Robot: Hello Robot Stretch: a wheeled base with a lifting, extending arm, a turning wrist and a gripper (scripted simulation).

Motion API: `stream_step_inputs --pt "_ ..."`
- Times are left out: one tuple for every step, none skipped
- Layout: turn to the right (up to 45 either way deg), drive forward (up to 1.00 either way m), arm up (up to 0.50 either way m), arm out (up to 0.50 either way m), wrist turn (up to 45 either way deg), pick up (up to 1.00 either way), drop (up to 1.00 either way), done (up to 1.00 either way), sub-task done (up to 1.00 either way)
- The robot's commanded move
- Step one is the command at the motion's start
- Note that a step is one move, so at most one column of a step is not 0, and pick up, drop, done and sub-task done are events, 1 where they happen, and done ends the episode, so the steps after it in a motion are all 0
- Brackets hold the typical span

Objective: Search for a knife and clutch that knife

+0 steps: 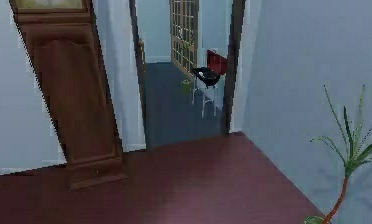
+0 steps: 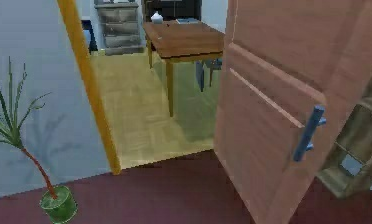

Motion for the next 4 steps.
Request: stream_step_inputs --pt "0.0 1.0 0.0 0.0 0.0 0.0 0.0 0.0 0.0" --pt "3.0 0.0 0.0 0.0 0.0 0.0 0.0 0.0 0.0" --pt "0.0 0.8 0.0 0.0 0.0 0.0 0.0 0.0 0.0" --pt "-39.0 0.0 0.0 0.0 0.0 0.0 0.0 0.0 0.0"
